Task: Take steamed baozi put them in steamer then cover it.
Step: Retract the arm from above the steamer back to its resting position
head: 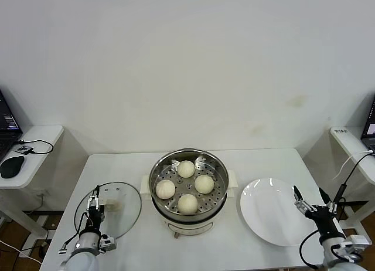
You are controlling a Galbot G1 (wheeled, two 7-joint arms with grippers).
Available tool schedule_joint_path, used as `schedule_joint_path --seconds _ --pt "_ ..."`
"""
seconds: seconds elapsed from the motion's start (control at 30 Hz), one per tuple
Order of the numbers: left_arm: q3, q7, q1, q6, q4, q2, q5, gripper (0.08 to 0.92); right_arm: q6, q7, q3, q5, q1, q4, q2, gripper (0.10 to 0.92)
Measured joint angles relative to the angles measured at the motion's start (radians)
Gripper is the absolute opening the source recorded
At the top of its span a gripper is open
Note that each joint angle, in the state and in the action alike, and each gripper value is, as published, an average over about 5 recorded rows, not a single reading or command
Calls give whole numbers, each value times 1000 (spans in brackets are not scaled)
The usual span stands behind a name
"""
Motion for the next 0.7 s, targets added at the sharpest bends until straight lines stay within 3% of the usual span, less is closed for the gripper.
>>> schedule_joint_path --seconds 0.33,0.7 --pt "9 -32 -46 9 50 -20 -25 815 2 -4 2 -3 -2 -9 2 823" --pt "14 -69 -54 -14 96 -28 -49 528 4 -7 6 -7 -16 -5 3 823"
